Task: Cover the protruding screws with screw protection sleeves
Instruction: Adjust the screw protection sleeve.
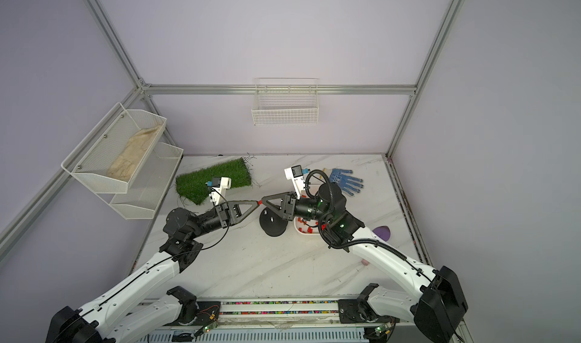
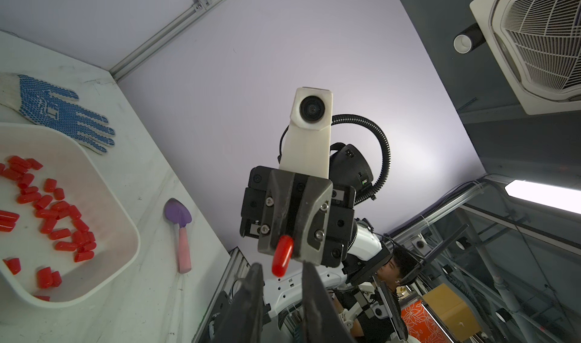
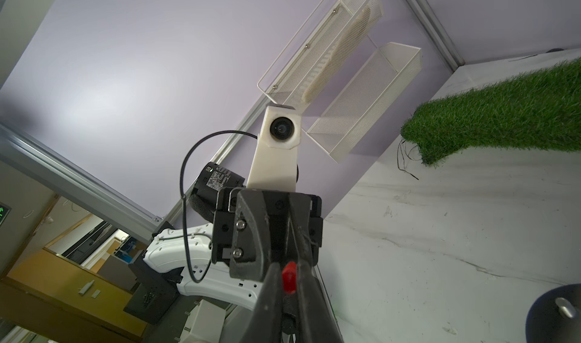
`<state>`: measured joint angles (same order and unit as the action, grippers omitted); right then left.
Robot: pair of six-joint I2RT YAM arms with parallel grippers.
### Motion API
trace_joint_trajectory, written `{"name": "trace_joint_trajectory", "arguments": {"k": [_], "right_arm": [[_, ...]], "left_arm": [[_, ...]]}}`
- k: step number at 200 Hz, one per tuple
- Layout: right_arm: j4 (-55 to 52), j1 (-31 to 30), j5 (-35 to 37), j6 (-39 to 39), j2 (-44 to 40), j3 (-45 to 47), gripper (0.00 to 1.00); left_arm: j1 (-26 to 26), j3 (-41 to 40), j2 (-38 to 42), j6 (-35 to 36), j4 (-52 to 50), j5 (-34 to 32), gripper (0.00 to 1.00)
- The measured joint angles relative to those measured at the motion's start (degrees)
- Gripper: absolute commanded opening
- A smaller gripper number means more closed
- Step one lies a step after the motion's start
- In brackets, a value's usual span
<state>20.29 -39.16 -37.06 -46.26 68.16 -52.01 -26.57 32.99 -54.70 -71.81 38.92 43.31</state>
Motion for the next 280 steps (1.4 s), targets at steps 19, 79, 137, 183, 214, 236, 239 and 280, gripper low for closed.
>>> {"name": "trace_joint_trajectory", "arguments": {"k": [19, 79, 137, 183, 214, 236, 239, 280], "right_arm": [[0.31, 0.0, -0.33, -0.04, 0.02, 0.07, 0.13], [0.9, -0.11, -1.66, -0.02, 0.76, 0.07, 0.13], [0.61, -0.17, -2.34, 0.24, 0.87, 0.04, 0.25], [-5.27, 0.68, -2.43, 1.97, 0.57, -2.32, 0.34], [-10.73, 3.39, -3.19, 3.37, -0.39, -6.64, 0.27], [-14.62, 4.02, -4.92, 4.79, -0.2, -10.47, 0.25], [-14.99, 4.02, -5.25, 4.9, -0.11, -10.86, 0.25], [-22.62, 4.02, -8.28, 8.13, 2.89, -16.5, 0.25]], "left_arm": [[-0.22, 0.0, -0.15, 0.07, 0.02, 0.02, 0.15], [-0.26, 0.0, -0.15, 0.46, 0.11, -0.02, 0.07], [-0.31, 0.0, 0.24, 0.9, 0.0, 0.0, 0.0], [-0.48, 0.0, 2.16, 2.34, -1.42, 0.0, 0.0], [-0.48, 0.0, 2.64, 2.64, -2.38, 0.5, 0.0], [-0.48, 0.0, 2.64, 2.67, -2.86, 1.14, 0.0], [-0.48, 0.0, 2.64, 2.67, -2.91, 1.25, 0.0], [-0.48, 0.0, 2.75, 2.67, -3.21, 1.68, 0.0]]}}
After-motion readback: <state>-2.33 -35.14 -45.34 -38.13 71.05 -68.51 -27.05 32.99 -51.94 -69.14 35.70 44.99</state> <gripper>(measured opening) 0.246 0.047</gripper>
